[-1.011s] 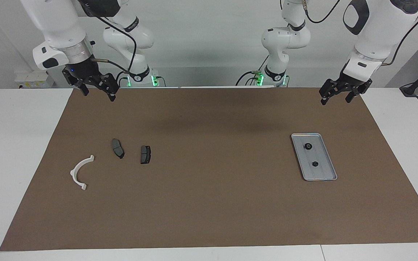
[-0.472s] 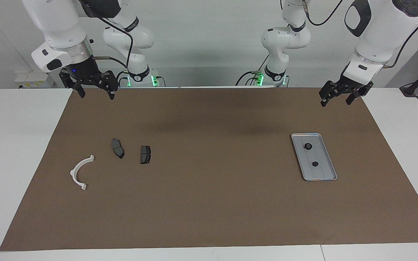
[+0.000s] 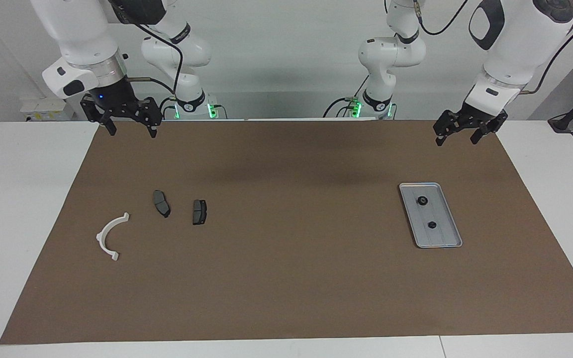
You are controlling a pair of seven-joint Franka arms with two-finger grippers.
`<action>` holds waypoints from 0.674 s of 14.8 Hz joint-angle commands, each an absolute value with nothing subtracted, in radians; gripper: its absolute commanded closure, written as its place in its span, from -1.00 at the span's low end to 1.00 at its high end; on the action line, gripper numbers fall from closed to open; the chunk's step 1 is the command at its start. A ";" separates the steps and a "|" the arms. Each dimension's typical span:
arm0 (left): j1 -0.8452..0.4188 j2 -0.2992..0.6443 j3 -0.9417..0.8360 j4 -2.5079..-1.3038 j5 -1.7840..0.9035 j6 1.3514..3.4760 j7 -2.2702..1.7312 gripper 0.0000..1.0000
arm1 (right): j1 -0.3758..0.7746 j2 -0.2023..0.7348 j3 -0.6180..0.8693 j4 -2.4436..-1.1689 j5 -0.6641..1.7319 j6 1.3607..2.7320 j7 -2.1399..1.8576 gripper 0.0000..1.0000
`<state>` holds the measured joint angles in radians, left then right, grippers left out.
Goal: Pick bearing gear from pile to tray
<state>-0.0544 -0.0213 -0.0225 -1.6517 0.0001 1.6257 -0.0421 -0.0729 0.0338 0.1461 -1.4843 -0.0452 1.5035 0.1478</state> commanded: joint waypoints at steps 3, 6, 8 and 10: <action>-0.067 -0.014 -0.009 -1.631 -0.014 1.600 -0.011 -1.00 | -0.087 0.021 0.156 -1.505 -0.011 1.546 0.184 -1.00; -0.067 -0.015 -0.009 -1.631 -0.012 1.592 -0.011 -1.00 | -0.086 0.021 0.156 -1.505 -0.002 1.552 0.193 -1.00; -0.067 -0.017 -0.009 -1.632 -0.012 1.594 -0.011 -1.00 | -0.084 0.021 0.156 -1.505 -0.002 1.552 0.193 -1.00; -0.067 -0.017 -0.009 -1.632 -0.012 1.594 -0.011 -1.00 | -0.080 0.021 0.156 -1.505 0.000 1.552 0.202 -1.00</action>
<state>-0.0563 -0.0213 -0.0222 -1.6517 -0.0002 1.6168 -0.0246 -0.0720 0.0338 0.1474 -1.4852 -0.0197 1.5324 0.1757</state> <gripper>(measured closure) 0.000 0.000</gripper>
